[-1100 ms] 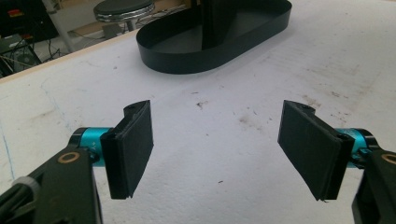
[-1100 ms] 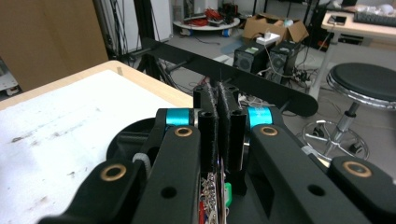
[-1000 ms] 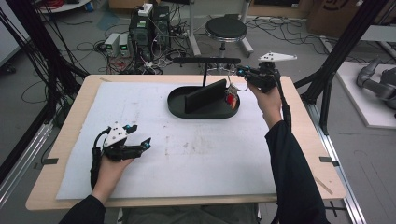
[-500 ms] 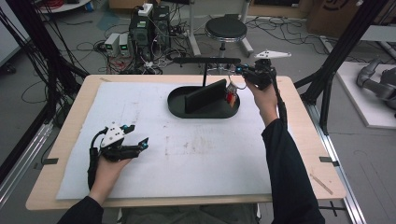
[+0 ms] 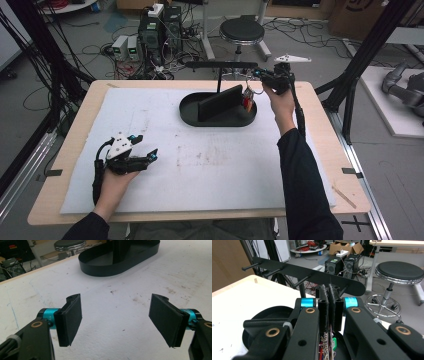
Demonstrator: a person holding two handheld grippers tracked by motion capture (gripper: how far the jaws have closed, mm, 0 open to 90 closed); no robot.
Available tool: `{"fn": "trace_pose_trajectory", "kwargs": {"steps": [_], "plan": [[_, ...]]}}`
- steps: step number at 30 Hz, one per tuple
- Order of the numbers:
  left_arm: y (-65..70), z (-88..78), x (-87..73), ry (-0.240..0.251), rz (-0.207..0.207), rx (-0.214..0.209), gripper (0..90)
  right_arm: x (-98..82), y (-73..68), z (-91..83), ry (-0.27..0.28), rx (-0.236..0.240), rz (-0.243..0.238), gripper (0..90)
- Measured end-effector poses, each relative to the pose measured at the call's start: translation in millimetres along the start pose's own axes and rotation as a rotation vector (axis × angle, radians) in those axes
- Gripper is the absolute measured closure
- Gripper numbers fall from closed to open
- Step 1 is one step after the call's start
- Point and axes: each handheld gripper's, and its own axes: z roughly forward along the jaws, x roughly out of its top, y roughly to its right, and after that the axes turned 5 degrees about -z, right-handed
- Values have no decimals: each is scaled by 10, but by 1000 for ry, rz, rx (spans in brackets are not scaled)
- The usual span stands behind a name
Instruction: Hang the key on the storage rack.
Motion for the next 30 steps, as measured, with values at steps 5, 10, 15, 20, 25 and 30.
{"fn": "trace_pose_trajectory", "kwargs": {"steps": [5,10,15,20,25,30], "plan": [[-3,-19,-5,3,0,4,266,-22,30,37,8,-14,10,879],[-11,-48,-15,3,0,7,266,-42,78,57,12,-27,17,879],[-20,-65,-30,1,-4,14,266,-54,92,81,20,-24,17,878],[-20,-71,-28,3,-4,12,266,-71,111,104,19,-20,9,877],[-12,-65,-27,2,-1,8,266,-76,120,103,15,-18,7,876],[-16,-74,-24,4,1,5,266,-76,107,112,9,-29,1,872]]}}
